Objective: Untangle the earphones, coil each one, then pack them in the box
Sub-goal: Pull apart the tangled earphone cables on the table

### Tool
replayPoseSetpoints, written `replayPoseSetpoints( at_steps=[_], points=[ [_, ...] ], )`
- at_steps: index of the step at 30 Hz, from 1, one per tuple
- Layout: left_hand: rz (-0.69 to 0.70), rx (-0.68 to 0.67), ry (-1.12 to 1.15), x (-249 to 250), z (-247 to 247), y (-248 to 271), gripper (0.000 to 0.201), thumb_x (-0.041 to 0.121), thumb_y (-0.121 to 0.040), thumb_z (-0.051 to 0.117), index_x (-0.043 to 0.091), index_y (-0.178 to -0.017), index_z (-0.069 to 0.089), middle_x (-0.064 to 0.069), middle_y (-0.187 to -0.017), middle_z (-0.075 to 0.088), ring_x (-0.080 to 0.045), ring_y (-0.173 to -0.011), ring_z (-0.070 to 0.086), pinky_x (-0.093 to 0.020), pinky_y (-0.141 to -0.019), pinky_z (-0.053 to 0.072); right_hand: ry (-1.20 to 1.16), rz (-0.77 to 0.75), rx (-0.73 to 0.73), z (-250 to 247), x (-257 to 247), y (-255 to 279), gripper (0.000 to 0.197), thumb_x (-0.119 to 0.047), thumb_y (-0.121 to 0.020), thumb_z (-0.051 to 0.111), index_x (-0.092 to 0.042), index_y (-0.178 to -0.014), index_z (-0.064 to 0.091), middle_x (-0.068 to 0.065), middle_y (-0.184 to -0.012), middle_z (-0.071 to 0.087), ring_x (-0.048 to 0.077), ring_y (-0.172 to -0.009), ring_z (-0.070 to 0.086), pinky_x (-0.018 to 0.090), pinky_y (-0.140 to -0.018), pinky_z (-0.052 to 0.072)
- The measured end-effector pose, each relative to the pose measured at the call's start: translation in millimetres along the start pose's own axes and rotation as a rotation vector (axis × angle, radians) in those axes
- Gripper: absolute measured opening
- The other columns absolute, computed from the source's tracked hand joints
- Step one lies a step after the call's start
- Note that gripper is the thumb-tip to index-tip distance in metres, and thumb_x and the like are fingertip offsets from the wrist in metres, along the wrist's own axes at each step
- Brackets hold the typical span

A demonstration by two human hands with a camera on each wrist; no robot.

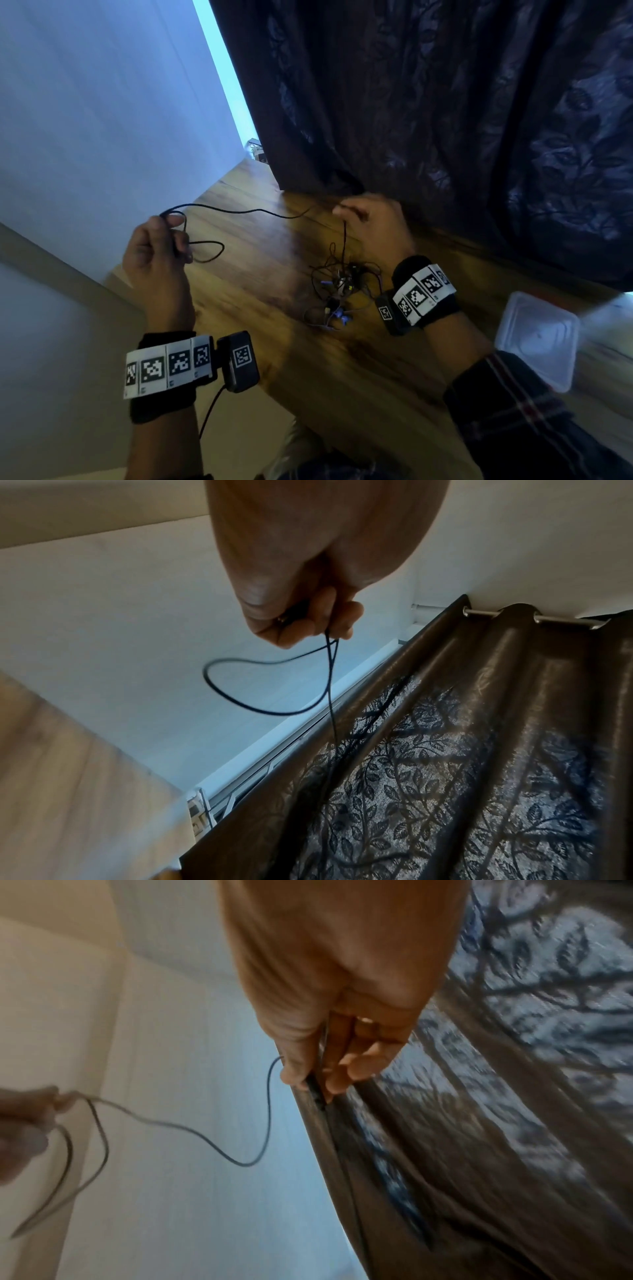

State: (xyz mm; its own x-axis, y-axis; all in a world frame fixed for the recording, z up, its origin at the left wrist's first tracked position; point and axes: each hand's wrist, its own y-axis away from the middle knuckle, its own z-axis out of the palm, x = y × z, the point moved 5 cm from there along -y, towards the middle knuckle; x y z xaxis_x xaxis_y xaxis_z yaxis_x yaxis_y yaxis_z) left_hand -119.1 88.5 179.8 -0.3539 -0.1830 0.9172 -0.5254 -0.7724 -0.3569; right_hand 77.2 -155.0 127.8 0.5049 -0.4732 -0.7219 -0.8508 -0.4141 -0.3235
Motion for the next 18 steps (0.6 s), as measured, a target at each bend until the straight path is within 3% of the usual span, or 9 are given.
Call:
replayPoseSetpoints(
  at_steps=[2,5,6,9,13,15,17,18],
  points=[
    [-0.019,0.002,0.001,-5.3,1.2,0.0,0.029,0.029,-0.104,0.043,0.004,-0.097,0.056,-0.003,-0.084,0.056,-0.009,-0.062,0.046,-0.023,-0.055,0.038,-0.030,-0.084,0.137,-20.5,-20.8,-6.5,0.025,-0.036,-0.096,0.064,-0.018,-0.109,0.075,-0.002,-0.100,0.073,0.013,-0.090,0.067,0.031,-0.082,0.056],
    [-0.030,0.006,-0.033,-8.8,3.3,0.7,0.030,0.030,-0.104,0.044,0.006,-0.094,0.058,-0.002,-0.085,0.059,-0.009,-0.063,0.047,-0.024,-0.055,0.039,-0.119,0.000,0.048,-27.3,-28.8,-14.0,0.020,-0.031,-0.100,0.059,-0.017,-0.108,0.071,-0.002,-0.092,0.074,0.010,-0.073,0.070,0.034,-0.069,0.060],
    [-0.029,0.001,-0.035,-9.5,4.2,1.3,0.029,0.030,-0.104,0.043,0.009,-0.091,0.059,-0.001,-0.086,0.060,-0.009,-0.063,0.047,-0.024,-0.055,0.039,-0.167,0.003,0.051,-29.6,-30.3,-12.9,0.019,-0.029,-0.102,0.056,-0.016,-0.109,0.068,-0.001,-0.092,0.073,0.010,-0.074,0.071,0.034,-0.067,0.060],
    [-0.036,-0.013,-0.041,-13.1,6.5,3.1,0.031,0.031,-0.104,0.043,0.006,-0.094,0.058,-0.003,-0.084,0.056,-0.011,-0.063,0.047,-0.022,-0.055,0.040,-0.275,-0.112,0.224,-48.9,-44.3,-8.8,0.018,-0.024,-0.105,0.051,-0.014,-0.114,0.063,0.003,-0.098,0.073,0.011,-0.090,0.071,0.031,-0.076,0.060],
    [-0.034,-0.027,-0.057,-18.8,7.6,6.6,0.031,0.029,-0.105,0.042,0.002,-0.102,0.056,-0.007,-0.085,0.056,-0.012,-0.063,0.048,-0.025,-0.055,0.039,-0.253,-0.202,0.208,-50.7,-54.9,-6.9,0.021,-0.013,-0.102,0.055,-0.004,-0.118,0.065,0.004,-0.116,0.071,0.012,-0.108,0.068,0.037,-0.091,0.057],
    [-0.029,-0.051,-0.062,-18.6,9.8,8.7,0.031,0.030,-0.105,0.042,0.003,-0.101,0.057,-0.005,-0.080,0.055,-0.014,-0.063,0.048,-0.025,-0.055,0.039,-0.278,-0.295,0.274,-56.8,-61.8,-0.4,0.018,-0.005,-0.101,0.054,0.001,-0.114,0.064,0.004,-0.128,0.066,0.014,-0.119,0.064,0.033,-0.099,0.054],
    [-0.028,-0.067,-0.088,-17.6,12.8,12.9,0.031,0.029,-0.106,0.041,0.005,-0.098,0.059,-0.004,-0.073,0.053,-0.014,-0.063,0.047,-0.025,-0.055,0.038,-0.320,-0.348,0.300,-60.3,-65.8,1.8,0.016,0.000,-0.100,0.053,0.004,-0.110,0.063,0.003,-0.132,0.063,0.015,-0.123,0.062,0.030,-0.101,0.052],
    [-0.029,-0.072,-0.101,-18.2,13.8,15.2,0.030,0.030,-0.106,0.041,0.007,-0.097,0.060,-0.003,-0.071,0.053,-0.013,-0.062,0.047,-0.025,-0.056,0.037,-0.327,-0.348,0.276,-59.3,-66.5,0.0,0.015,0.000,-0.099,0.054,0.004,-0.109,0.063,0.005,-0.132,0.064,0.015,-0.123,0.062,0.034,-0.101,0.053]
  ],
)
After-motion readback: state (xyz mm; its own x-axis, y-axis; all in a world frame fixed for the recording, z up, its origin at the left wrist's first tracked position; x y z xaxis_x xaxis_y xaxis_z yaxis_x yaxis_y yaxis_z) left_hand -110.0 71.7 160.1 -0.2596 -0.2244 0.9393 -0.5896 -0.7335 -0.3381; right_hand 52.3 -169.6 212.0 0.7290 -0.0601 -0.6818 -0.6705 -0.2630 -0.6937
